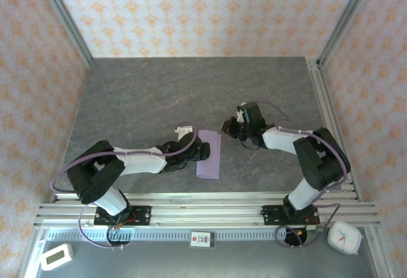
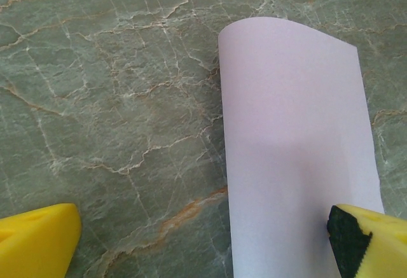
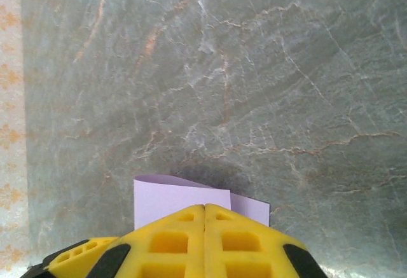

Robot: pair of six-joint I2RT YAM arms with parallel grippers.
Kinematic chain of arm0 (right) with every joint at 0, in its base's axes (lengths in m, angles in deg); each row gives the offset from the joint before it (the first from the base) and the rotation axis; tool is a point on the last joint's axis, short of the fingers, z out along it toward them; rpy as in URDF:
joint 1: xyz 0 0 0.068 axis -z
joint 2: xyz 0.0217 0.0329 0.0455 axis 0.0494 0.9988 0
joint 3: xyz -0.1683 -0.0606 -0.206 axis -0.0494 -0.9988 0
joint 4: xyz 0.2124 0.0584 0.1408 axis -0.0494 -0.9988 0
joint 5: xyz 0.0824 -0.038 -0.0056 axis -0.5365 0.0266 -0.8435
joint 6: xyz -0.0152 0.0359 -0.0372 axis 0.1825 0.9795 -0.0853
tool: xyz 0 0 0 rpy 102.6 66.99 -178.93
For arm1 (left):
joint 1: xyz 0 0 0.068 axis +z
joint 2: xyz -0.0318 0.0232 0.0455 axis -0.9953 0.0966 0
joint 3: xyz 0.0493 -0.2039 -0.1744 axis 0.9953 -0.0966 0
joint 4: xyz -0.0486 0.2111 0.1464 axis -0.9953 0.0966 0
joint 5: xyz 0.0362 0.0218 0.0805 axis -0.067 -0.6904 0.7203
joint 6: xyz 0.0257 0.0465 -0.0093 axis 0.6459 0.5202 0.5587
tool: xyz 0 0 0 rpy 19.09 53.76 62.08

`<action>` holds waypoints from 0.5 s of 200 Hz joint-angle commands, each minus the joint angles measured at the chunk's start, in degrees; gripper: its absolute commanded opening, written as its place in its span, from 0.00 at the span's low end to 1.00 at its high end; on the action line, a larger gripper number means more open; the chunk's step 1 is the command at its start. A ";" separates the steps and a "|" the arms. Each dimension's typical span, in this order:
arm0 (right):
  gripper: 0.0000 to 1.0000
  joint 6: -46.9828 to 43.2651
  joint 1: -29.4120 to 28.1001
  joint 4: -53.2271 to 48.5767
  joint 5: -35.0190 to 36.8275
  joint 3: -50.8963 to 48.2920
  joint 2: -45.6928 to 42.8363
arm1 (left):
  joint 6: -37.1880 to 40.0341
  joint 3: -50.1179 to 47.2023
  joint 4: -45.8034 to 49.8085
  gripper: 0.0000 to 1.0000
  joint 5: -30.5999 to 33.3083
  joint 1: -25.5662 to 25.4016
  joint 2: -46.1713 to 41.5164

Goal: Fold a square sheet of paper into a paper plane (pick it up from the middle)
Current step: First fold the square sheet of paper in half at the bottom-center of the table, then hold the square sheet of paper at the center of the table.

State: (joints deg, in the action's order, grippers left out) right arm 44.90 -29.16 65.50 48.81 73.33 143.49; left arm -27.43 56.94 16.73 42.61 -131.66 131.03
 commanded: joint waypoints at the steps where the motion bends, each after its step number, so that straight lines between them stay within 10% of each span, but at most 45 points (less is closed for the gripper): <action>1: 0.00 -0.78 -0.22 -0.98 2.25 -2.28 -2.18 | -0.85 -0.40 -0.83 1.00 0.60 0.17 -0.84; 100: 0.00 -0.52 -0.22 1.01 1.12 -8.75 -5.06 | 1.51 0.78 -1.54 1.00 -2.04 -0.35 1.13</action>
State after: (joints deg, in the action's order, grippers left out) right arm 44.90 -29.16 65.48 49.43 65.81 140.86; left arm -27.19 56.96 16.29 41.69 -131.66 131.05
